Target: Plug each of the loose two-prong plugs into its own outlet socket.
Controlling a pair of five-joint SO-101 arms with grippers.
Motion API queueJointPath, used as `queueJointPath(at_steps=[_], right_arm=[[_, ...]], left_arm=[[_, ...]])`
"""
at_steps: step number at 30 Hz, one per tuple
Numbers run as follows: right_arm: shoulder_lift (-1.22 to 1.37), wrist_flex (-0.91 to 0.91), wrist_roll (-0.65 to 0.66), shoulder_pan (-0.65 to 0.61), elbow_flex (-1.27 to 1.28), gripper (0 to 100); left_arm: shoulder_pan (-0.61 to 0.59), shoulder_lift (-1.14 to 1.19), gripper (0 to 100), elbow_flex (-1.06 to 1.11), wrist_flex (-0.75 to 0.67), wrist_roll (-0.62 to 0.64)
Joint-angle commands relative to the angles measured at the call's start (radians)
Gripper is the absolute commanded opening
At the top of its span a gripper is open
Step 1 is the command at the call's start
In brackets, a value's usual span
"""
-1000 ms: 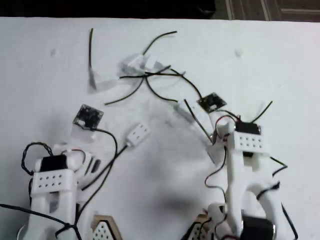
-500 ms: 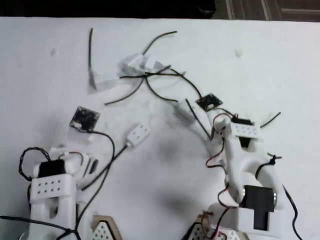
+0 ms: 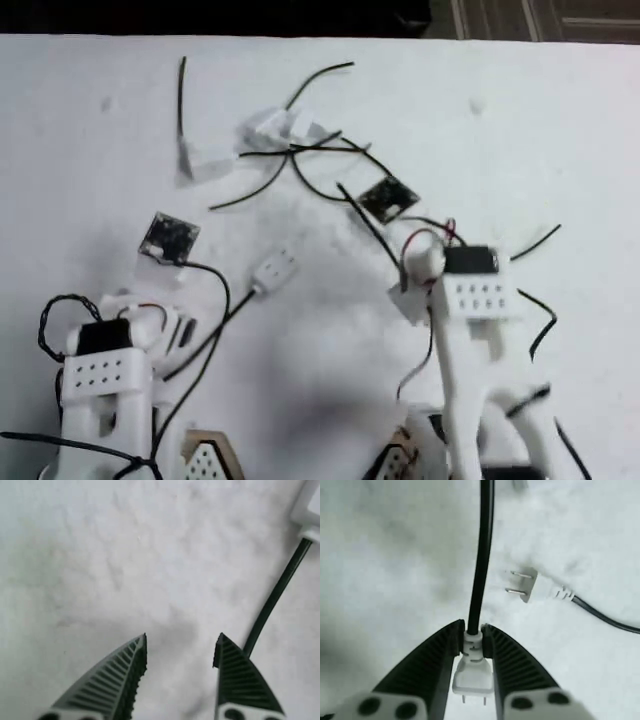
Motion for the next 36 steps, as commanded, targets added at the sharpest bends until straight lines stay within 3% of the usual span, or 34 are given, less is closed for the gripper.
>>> queueJointPath(at_steps=[1, 8, 15, 19, 26, 31, 36], right_arm=[[-0.153, 0.025, -0.078, -0.114, -0.008, 1.7], [-0.154, -0.070, -0.227, -0.298, 0.040, 1.7], [-0.156, -0.211, -0.230, -0.335, 0.150, 1.7], [-0.154, -0.202, -0.233, -0.334, 0.155, 2.6], [-0.163, -0.125, -0.334, -0.337, 0.146, 25.3], [-0.156, 0.001, -0.333, -0.332, 0.115, 25.3], [-0.156, 0.010, -0.331, -0.335, 0.121, 19.7]], left_arm=[[-0.010, -0.021, 22, -0.006, -0.018, 0.005], [-0.010, -0.021, 17, -0.006, -0.018, 0.014], [-0.010, -0.021, 17, -0.008, -0.023, 0.018], [-0.010, -0.021, 17, -0.008, -0.023, 0.018], [-0.010, -0.021, 17, -0.008, -0.021, 0.018], [-0.010, -0.021, 17, -0.008, -0.021, 0.018], [-0.010, -0.021, 17, -0.008, -0.023, 0.018]])
